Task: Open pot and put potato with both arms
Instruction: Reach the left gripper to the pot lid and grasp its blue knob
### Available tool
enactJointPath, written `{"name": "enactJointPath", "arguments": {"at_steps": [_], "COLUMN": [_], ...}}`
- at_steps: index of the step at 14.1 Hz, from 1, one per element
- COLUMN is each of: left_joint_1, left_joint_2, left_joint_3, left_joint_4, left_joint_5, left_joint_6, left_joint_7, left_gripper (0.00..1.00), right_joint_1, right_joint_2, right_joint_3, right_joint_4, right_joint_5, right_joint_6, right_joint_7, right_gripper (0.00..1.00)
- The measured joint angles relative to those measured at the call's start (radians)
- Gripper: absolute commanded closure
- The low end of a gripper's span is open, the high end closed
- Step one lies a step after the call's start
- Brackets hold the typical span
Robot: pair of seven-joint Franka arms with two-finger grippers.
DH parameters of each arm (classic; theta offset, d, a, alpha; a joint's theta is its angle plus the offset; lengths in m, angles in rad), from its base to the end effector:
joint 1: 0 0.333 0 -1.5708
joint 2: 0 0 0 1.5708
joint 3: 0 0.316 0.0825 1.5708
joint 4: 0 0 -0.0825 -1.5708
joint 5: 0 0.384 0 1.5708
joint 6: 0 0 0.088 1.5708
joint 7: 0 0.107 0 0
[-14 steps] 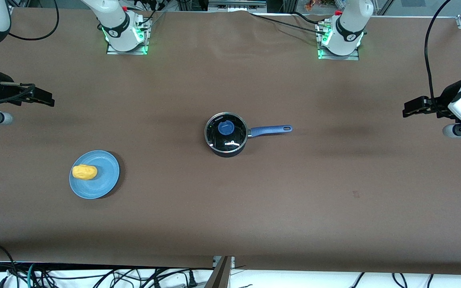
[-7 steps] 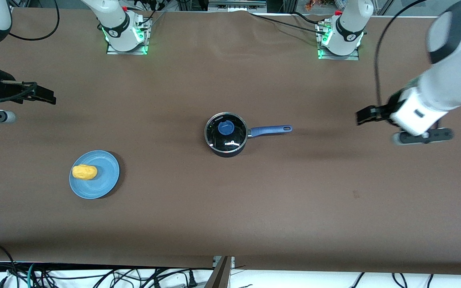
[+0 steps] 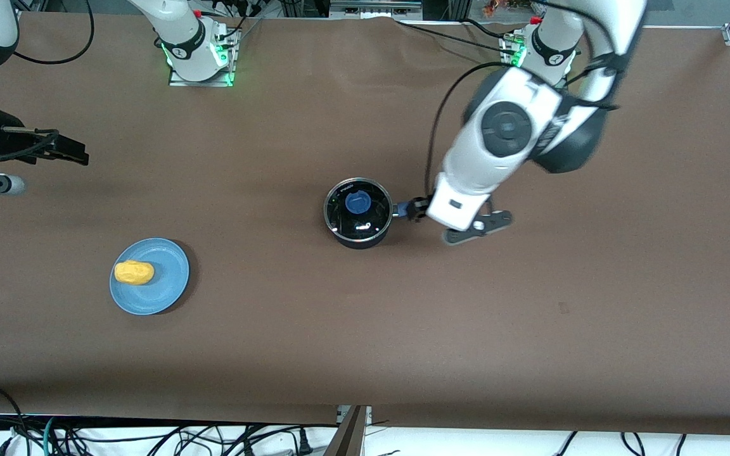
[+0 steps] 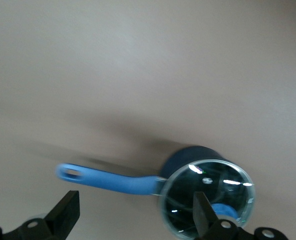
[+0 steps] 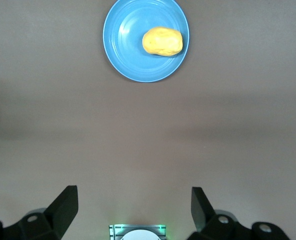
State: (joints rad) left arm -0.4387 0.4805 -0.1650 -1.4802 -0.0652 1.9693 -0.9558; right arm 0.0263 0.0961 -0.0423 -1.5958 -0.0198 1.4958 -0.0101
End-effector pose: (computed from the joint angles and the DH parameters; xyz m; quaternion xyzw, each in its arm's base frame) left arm 0.5794 -0.3826 0.4033 0.9782 0.1962 -0.0427 0.0534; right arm 0.5690 -0.0103 0.5531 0.9951 -0.0028 -0.0980 0.0106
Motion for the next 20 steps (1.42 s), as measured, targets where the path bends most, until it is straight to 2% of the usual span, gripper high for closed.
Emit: {"name": "enactJointPath", "arguments": {"at_steps": [2,8,13,14,15,16,20], "left_joint_1": [-0.056,-0.202,-0.246,-0.249,-0.252,-0.254,-0.254], "left_joint_2": [0.047,0.193,0.253,0.258,0.260,0.262,0.262], "left_joint_3": [0.003,0.010,0.013,0.014,0.015,0.015,0.015], "left_joint_4": [0.013,0.127,0.141,0.142,0.143,0.144,0.145], "left_joint_5": [0.016,0.115,0.126,0.126,0.127,0.133,0.163], "left_joint_6": [0.051,0.067,0.109,0.111,0.111,0.111,0.112], "left_joint_7": [-0.081,-0.294,-0.349,-0.355,-0.358,-0.358,-0.362], "left_gripper": [0.00,0.00,0.00,0.06,0.18,0.23,0.34], "right_joint_1": [0.000,0.004,0.006,0.006,0.006,0.006,0.005], "right_joint_2": [0.000,0.000,0.027,0.037,0.049,0.063,0.139], "right_joint_3": [0.000,0.003,0.004,0.004,0.004,0.004,0.001], "right_joint_4": [0.000,0.000,0.000,0.000,0.000,0.000,0.003], "right_joint_5": [0.000,0.000,0.001,0.004,0.010,0.014,0.014], "right_joint_6": [-0.002,-0.003,-0.007,-0.007,-0.007,-0.007,0.031], "right_joint_7": [0.000,0.000,-0.003,-0.010,-0.038,-0.086,-0.368], "right_gripper": [0.00,0.00,0.00,0.00,0.00,0.00,0.00]}}
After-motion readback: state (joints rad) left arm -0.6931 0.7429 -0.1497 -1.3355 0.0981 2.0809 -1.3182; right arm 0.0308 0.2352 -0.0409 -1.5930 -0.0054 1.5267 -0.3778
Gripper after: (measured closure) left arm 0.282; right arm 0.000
